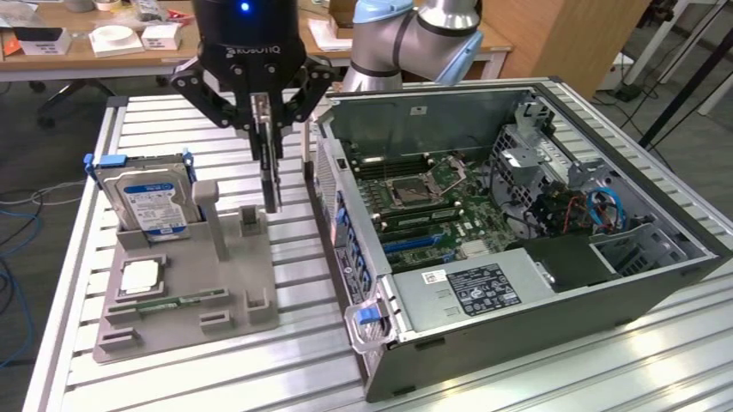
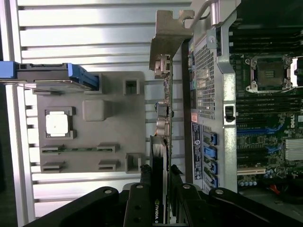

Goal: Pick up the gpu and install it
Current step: 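Pick up the gpu and move the gpu toward the slot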

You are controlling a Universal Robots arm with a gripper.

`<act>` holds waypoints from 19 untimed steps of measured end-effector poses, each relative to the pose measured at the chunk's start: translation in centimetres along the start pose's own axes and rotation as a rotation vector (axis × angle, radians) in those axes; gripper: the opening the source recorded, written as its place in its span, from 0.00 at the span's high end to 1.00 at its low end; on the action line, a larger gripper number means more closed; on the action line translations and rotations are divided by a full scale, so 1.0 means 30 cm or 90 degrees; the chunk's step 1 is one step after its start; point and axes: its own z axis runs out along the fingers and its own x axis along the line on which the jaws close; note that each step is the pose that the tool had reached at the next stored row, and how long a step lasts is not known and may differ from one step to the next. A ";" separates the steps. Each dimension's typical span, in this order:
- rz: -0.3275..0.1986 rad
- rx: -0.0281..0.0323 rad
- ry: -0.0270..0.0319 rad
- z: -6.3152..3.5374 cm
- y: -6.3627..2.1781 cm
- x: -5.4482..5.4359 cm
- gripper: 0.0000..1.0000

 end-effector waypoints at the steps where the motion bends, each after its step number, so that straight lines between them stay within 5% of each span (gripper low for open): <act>1: 0.000 0.0000 -0.0001 0.000 0.000 -0.002 0.74; 19: 0.000 0.0000 0.0000 0.001 0.003 -0.044 0.74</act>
